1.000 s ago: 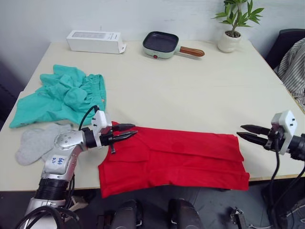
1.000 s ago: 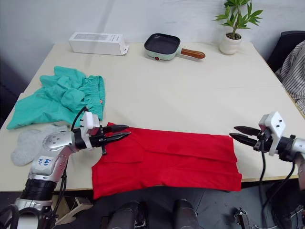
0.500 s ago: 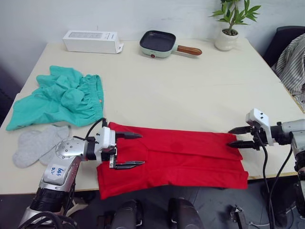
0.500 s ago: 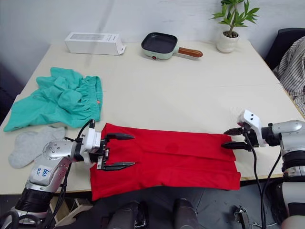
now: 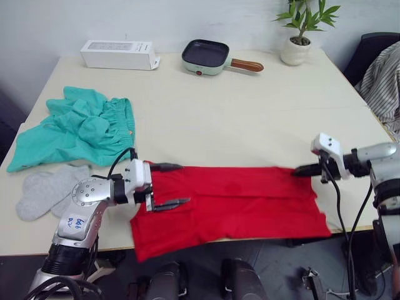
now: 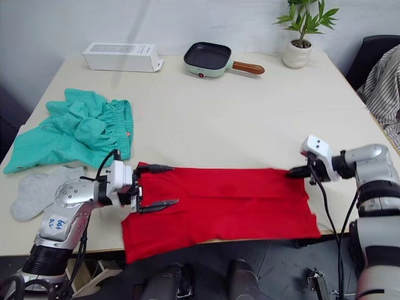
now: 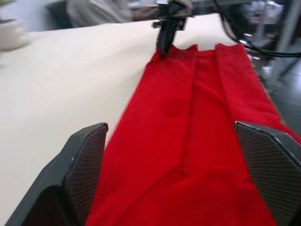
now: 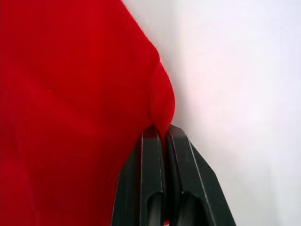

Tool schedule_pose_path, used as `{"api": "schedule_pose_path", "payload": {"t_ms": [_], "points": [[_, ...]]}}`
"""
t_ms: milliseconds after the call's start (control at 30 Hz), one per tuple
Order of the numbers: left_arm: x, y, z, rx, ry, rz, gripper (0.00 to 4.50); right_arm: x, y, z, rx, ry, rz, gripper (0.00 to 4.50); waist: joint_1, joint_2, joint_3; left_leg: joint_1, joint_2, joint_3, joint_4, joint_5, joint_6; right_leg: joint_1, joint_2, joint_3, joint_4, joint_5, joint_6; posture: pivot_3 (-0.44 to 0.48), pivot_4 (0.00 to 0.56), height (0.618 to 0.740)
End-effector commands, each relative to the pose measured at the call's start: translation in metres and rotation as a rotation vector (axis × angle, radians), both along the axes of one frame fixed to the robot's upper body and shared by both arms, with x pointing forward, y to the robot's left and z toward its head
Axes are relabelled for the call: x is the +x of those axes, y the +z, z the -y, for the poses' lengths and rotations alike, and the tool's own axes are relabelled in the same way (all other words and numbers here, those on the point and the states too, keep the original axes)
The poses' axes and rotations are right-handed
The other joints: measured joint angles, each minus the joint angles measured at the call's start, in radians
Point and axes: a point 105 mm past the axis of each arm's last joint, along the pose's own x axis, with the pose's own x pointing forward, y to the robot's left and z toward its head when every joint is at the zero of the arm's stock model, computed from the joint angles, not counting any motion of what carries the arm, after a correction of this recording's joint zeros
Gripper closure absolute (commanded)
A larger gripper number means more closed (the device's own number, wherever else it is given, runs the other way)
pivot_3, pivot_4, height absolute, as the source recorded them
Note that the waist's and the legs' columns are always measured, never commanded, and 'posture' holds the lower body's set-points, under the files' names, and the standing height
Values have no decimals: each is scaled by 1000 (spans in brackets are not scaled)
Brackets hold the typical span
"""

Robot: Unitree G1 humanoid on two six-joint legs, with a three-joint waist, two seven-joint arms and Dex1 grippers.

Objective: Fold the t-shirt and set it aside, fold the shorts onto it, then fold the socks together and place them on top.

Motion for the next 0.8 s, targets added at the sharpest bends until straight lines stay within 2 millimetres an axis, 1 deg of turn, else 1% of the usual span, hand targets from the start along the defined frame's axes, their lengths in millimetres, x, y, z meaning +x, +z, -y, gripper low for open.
{"api": "schedule_pose_path", "payload": {"t_ms": [33,100,167,233,300,333,367,433,533,600,667,733,767,800], "points": [[5,7,-4,-31,79,25,0,26,27,0,-54,-97,190,4489,-2,0,0,0,1,0,-1,0,-1,0,1,0,0,0,0,0,150,740],[8,8,-5,-49,108,25,0,35,34,-3,-62,-139,249,4489,-2,0,0,0,1,0,-1,1,0,-1,2,0,1,-1,-2,0,150,740],[21,17,-8,-116,217,47,0,47,41,-6,-67,-208,322,4489,1,0,0,0,2,0,-1,2,2,-1,2,0,1,-1,-2,0,150,740],[26,17,-6,-139,265,50,0,54,40,-8,-66,-259,345,4489,4,0,0,-2,2,0,-1,4,4,0,2,-1,1,-1,-2,0,150,740],[25,12,-2,-125,258,34,0,56,35,-8,-70,-282,346,4489,5,0,0,-2,1,0,0,4,6,0,2,-1,1,-1,-1,0,150,740],[25,10,-1,-113,252,24,0,55,33,-8,-42,-289,323,4489,6,0,0,-2,0,0,0,4,6,0,2,-2,2,0,-1,0,150,740],[25,8,0,-104,246,11,0,53,31,-8,-25,-285,301,4274,8,0,0,-2,0,0,0,5,7,0,2,-2,2,0,0,0,150,740],[30,7,-3,-99,267,-27,0,52,36,-5,28,-303,315,3825,8,1,0,-2,0,0,0,5,7,0,2,-3,2,0,0,0,150,740],[38,9,-7,-97,271,-59,0,47,45,12,48,-341,340,2748,8,1,1,-2,0,1,0,6,8,0,2,-5,2,0,0,0,150,740],[41,10,-6,-79,250,-60,0,41,52,24,108,-379,325,2012,10,1,1,-2,0,1,0,6,8,0,2,-6,0,0,0,0,150,740],[47,9,-7,-45,232,-67,0,34,56,39,162,-445,263,1276,10,1,1,-1,-1,1,0,6,7,0,2,-6,0,0,0,0,150,740],[57,3,-9,26,234,-84,0,20,57,52,222,-469,168,566,9,1,1,-2,0,1,-1,6,7,0,2,-6,0,0,0,0,150,740],[60,-1,-10,54,227,-99,0,12,56,54,262,-465,108,205,10,1,1,-2,0,1,0,6,7,0,2,-6,0,0,0,0,150,740],[66,-4,-11,83,218,-109,0,0,53,58,299,-473,31,68,13,1,1,-2,0,1,-1,6,7,0,2,-6,0,0,0,0,150,740]]}}
